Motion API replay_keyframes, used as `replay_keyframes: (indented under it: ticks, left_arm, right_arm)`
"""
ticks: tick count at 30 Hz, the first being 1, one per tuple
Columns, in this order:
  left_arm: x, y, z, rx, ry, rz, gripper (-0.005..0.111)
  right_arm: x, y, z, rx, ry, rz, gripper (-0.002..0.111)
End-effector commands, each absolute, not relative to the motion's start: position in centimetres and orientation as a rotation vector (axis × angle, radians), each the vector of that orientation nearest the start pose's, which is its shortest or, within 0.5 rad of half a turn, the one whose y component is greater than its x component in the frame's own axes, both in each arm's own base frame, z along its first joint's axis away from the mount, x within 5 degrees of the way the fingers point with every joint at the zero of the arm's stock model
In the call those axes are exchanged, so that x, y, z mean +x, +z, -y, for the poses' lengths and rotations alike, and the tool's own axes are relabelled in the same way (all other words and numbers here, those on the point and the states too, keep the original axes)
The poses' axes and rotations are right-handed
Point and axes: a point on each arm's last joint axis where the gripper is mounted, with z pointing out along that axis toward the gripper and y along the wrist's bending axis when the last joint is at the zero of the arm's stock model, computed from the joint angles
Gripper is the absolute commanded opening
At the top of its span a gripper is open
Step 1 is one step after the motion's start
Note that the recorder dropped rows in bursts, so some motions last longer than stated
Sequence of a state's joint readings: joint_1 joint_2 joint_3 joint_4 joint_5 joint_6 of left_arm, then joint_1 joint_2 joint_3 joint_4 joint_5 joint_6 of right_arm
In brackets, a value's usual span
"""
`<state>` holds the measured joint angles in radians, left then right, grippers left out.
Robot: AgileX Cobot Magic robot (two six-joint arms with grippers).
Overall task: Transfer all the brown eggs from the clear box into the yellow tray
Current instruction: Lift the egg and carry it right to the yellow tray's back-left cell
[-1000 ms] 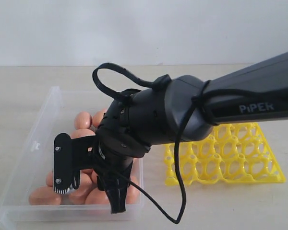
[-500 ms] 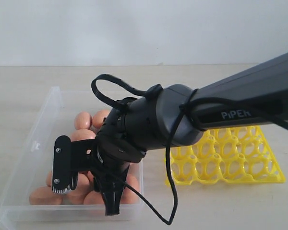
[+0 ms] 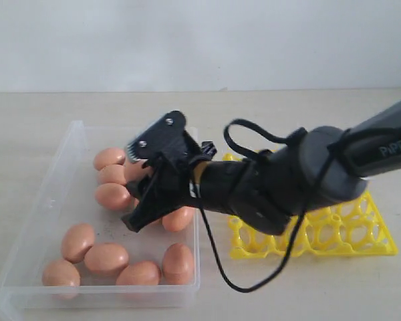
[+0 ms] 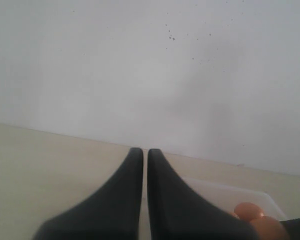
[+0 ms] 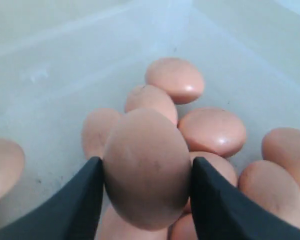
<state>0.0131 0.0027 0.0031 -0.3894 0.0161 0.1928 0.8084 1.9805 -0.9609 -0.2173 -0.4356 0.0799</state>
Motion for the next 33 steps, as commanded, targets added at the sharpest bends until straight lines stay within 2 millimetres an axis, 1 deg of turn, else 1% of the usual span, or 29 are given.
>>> replay_keyframes:
  ticks: [1, 2, 3, 4, 7, 9, 11, 15, 17, 19, 21, 23, 24, 26, 28, 30, 33]
  left_arm:
    - [5.6, 21.3, -0.1, -0.17, -0.162, -1.476, 0.004]
    - [5.6, 21.3, -0.1, -0.17, -0.162, -1.476, 0.004]
    - [5.6, 21.3, -0.1, -0.17, -0.162, -1.476, 0.004]
    - [5.6, 21.3, -0.1, -0.17, -0.162, -1.476, 0.004]
    - [5.6, 21.3, -0.1, -0.17, -0.162, -1.476, 0.004]
    - [5.6, 21.3, -0.1, -0.17, -0.162, -1.476, 0.004]
    - [5.6, 21.3, -0.1, -0.17, -0.162, -1.476, 0.004]
    - [5.6, 21.3, -0.1, -0.17, -0.162, -1.476, 0.004]
    - [5.6, 21.3, -0.1, -0.17, -0.162, -1.476, 0.004]
    - [5.6, 21.3, -0.1, -0.17, -0.162, -1.476, 0.004]
    - [5.6, 21.3, -0.1, -0.17, -0.162, -1.476, 0.004]
    - [5.6, 21.3, -0.1, -0.17, -0.162, -1.476, 0.004]
    - [5.6, 21.3, -0.1, -0.17, -0.162, -1.476, 0.004]
    - [5.6, 21.3, -0.1, -0.17, -0.162, -1.476, 0.004]
    - [5.6, 21.3, -0.1, -0.17, -0.162, -1.476, 0.004]
    - [5.6, 21.3, -0.1, -0.17, -0.162, -1.476, 0.004]
    - [5.6, 21.3, -0.1, -0.17, -0.162, -1.476, 0.004]
  right_arm:
    - [25.0, 14.6, -25.9, -0.681, 0.736, -1.528, 0.0]
    - [24.5, 14.8, -25.3, -0.637, 0.761, -1.461, 0.0]
    - [23.9, 14.1, -24.4, -0.626, 0.748, -1.496, 0.0]
    - [23.9, 14.3, -24.0, -0.588, 0.731, -1.507, 0.0]
    - [23.6, 14.0, -23.0, -0.558, 0.678, -1.541, 0.0]
    - [23.8, 13.7, -22.3, -0.484, 0.634, -1.574, 0.0]
    - [24.4, 13.6, -21.3, -0.361, 0.571, -1.609, 0.0]
    - [25.4, 13.3, -19.1, -0.061, 0.456, -1.666, 0.0]
    - [25.8, 13.3, -18.5, -0.014, 0.454, -1.668, 0.0]
    - [26.5, 13.4, -18.0, -0.03, 0.508, -1.662, 0.0]
    - [27.3, 13.5, -17.3, -0.12, 0.565, -1.648, 0.0]
    - [28.1, 13.0, -16.5, -0.202, 0.593, -1.705, 0.0]
    - [28.6, 12.6, -15.7, -0.267, 0.607, -1.76, 0.0]
    - [29.3, 12.1, -14.1, -0.305, 0.632, -1.823, 0.0]
    - [29.6, 11.9, -12.4, -0.379, 0.677, -1.841, 0.0]
    - [29.6, 12.1, -11.1, -0.437, 0.75, -1.815, 0.0]
    - [29.5, 12.2, -10.1, -0.519, 0.86, -1.752, 0.0]
